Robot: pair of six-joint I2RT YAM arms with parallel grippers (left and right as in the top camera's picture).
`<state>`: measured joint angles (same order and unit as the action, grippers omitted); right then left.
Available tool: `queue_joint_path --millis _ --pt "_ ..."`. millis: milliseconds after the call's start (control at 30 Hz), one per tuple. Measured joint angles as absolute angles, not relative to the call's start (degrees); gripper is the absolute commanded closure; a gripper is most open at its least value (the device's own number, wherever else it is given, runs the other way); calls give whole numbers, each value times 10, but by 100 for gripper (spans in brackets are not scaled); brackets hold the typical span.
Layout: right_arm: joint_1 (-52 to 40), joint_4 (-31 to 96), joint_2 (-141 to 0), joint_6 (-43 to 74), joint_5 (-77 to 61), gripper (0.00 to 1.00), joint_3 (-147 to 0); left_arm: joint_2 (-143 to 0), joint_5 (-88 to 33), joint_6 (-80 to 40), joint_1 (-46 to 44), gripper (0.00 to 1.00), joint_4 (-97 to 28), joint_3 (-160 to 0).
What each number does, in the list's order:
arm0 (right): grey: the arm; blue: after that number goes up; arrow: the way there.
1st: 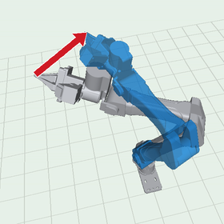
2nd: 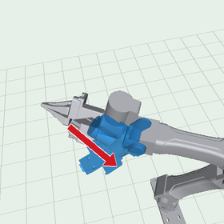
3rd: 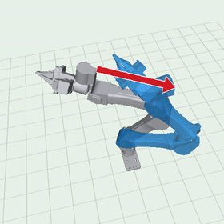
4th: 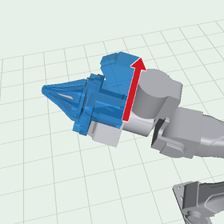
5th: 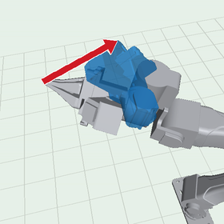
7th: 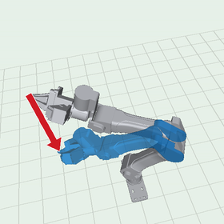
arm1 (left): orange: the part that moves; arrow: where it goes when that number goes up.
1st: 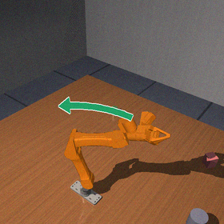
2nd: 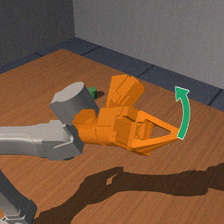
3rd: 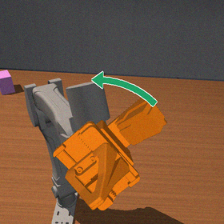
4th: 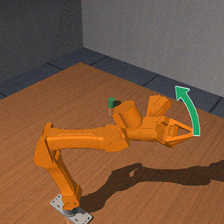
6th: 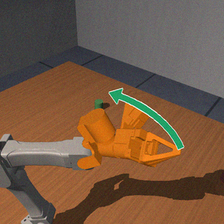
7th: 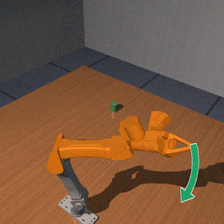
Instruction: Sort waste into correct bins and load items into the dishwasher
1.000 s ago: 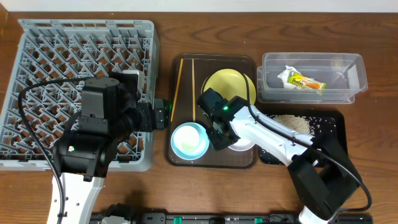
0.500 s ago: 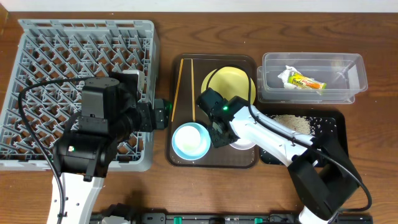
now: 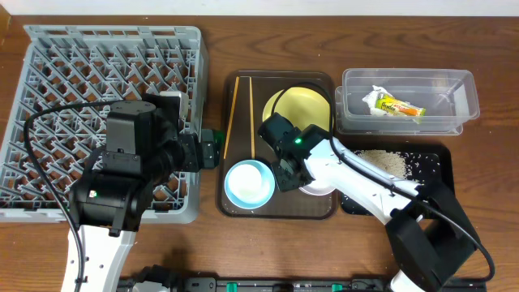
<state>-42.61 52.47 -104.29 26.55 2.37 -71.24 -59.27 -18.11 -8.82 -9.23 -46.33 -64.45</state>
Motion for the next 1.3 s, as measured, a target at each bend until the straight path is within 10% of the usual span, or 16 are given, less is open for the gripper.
queue_joint_path --millis 267,1300 --pt "-426 545 -1043 267 24 67 -712 -593 -181 -88 -92 2 -463 -644" --pt "-437 408 -980 200 -140 53 -713 -487 -136 -155 -15 2 -467 -644"
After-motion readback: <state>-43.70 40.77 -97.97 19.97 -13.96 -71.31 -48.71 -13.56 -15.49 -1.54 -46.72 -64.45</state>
